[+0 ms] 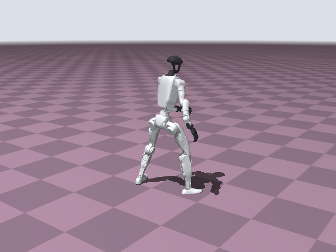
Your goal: Kungfu
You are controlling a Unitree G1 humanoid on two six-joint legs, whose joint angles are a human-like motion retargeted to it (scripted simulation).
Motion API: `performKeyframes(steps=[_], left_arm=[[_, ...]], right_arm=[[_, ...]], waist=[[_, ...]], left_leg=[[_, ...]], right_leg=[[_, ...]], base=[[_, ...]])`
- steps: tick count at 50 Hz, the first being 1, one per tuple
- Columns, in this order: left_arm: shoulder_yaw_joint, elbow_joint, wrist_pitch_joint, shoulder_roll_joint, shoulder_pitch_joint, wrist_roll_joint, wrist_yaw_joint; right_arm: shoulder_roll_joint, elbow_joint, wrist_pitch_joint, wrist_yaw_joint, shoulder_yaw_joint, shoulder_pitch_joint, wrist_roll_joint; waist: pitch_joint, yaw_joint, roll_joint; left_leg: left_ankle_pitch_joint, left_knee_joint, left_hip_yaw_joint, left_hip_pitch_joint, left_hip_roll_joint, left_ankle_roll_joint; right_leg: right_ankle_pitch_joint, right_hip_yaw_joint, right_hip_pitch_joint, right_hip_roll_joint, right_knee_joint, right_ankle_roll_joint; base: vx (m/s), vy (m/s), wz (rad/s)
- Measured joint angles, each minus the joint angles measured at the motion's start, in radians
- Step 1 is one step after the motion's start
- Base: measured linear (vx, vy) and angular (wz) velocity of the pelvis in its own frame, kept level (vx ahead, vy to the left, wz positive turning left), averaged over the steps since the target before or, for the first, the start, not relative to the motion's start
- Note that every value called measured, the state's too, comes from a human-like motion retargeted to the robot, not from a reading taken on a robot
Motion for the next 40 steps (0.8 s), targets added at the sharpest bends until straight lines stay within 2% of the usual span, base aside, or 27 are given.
performKeyframes(steps=[3,5,7,10,13,15,18,22,30,33,35,38,40], left_arm=[[-0.058,0.066,-0.045,-0.081,-0.116,0.066,-0.022],[-0.088,0.125,-0.061,-0.149,-0.220,0.123,-0.016],[-0.099,0.198,-0.076,-0.171,-0.366,0.177,-0.015],[-0.146,0.289,-0.044,-0.185,-0.520,0.315,0.027],[-0.151,0.338,-0.023,-0.177,-0.647,0.517,0.134],[-0.149,0.373,-0.029,-0.170,-0.706,0.598,0.200],[-0.126,0.450,-0.026,-0.180,-0.751,0.630,0.244],[-0.071,0.499,-0.050,-0.204,-0.766,0.584,0.242],[-0.076,0.437,-0.015,-0.183,-0.717,0.599,0.248],[-0.096,0.318,0.059,-0.134,-0.666,0.635,0.184],[-0.112,0.165,0.158,-0.081,-0.599,0.659,0.094],[-0.159,-0.148,0.335,0.043,-0.478,0.682,-0.024],[-0.191,-0.344,0.419,0.120,-0.401,0.686,-0.045]], right_arm=[[-0.003,0.016,0.012,-0.008,0.007,-0.132,0.015],[0.006,0.004,0.010,0.011,0.023,-0.240,0.027],[0.017,-0.020,0.015,0.057,0.047,-0.363,0.045],[0.043,-0.071,-0.017,0.142,0.100,-0.470,0.059],[0.042,-0.128,-0.031,0.227,0.199,-0.573,0.071],[0.046,-0.164,-0.031,0.258,0.237,-0.624,0.041],[0.067,-0.194,-0.054,0.268,0.251,-0.670,-0.014],[0.095,-0.203,-0.080,0.243,0.213,-0.697,-0.047],[0.163,-0.240,-0.146,0.367,0.217,-0.687,0.286],[0.219,-0.321,-0.162,0.433,0.267,-0.668,0.369],[0.265,-0.442,-0.138,0.533,0.322,-0.639,0.445],[0.308,-0.754,-0.060,0.700,0.447,-0.556,0.589],[0.335,-0.968,-0.043,0.768,0.521,-0.498,0.679]], waist=[[-0.009,0.046,-0.004],[0.033,0.046,0.002],[0.083,0.006,0.038],[0.085,-0.037,0.109],[0.120,-0.042,0.149],[0.141,-0.062,0.162],[0.156,-0.089,0.183],[0.174,-0.106,0.210],[0.197,-0.122,0.264],[0.197,-0.107,0.275],[0.194,-0.095,0.279],[0.183,-0.058,0.280],[0.173,-0.024,0.283]], left_leg=[[0.029,-0.038,0.031,0.048,-0.027,-0.054],[0.051,-0.066,0.055,0.082,-0.039,-0.072],[0.048,-0.078,0.010,0.080,-0.053,-0.061],[0.051,-0.089,-0.112,0.050,-0.071,-0.048],[0.082,-0.150,-0.156,0.083,-0.082,-0.094],[0.094,-0.189,-0.194,0.101,-0.122,-0.099],[0.085,-0.220,-0.221,0.105,-0.165,-0.099],[0.064,-0.249,-0.175,0.106,-0.199,-0.099],[0.018,-0.299,-0.125,0.111,-0.198,-0.099],[0.012,-0.297,-0.147,0.113,-0.219,-0.099],[0.006,-0.290,-0.151,0.114,-0.220,-0.099],[0.002,-0.285,-0.164,0.125,-0.223,-0.099],[0.002,-0.288,-0.169,0.136,-0.223,-0.099]], right_leg=[[0.030,0.296,-0.182,0.058,0.125,0.090],[0.048,0.234,-0.230,-0.007,0.156,0.124],[-0.018,0.237,-0.289,0.005,0.240,0.131],[-0.029,0.301,-0.390,0.051,0.273,0.129],[-0.037,0.315,-0.473,0.076,0.321,0.107],[-0.044,0.359,-0.524,0.076,0.347,0.114],[-0.062,0.411,-0.590,0.069,0.381,0.122],[-0.078,0.449,-0.642,0.050,0.409,0.129],[-0.103,0.436,-0.626,0.012,0.409,0.143],[-0.090,0.439,-0.602,-0.014,0.390,0.160],[-0.081,0.430,-0.580,-0.026,0.373,0.167],[-0.073,0.413,-0.542,-0.034,0.340,0.172],[-0.059,0.399,-0.516,-0.035,0.310,0.173]], base=[[-0.82,-0.70,-1.06],[-1.07,-0.17,-1.00],[-0.87,0.08,-0.66],[-0.57,-0.20,-0.61],[-0.47,0.02,-0.96],[-0.38,0.17,-0.44],[-0.23,0.20,-0.09],[-0.15,0.15,0.13],[-0.01,0.15,0.33],[0.18,0.21,0.24],[0.25,0.21,0.17],[0.28,0.15,-0.03],[0.28,0.15,-0.20]])
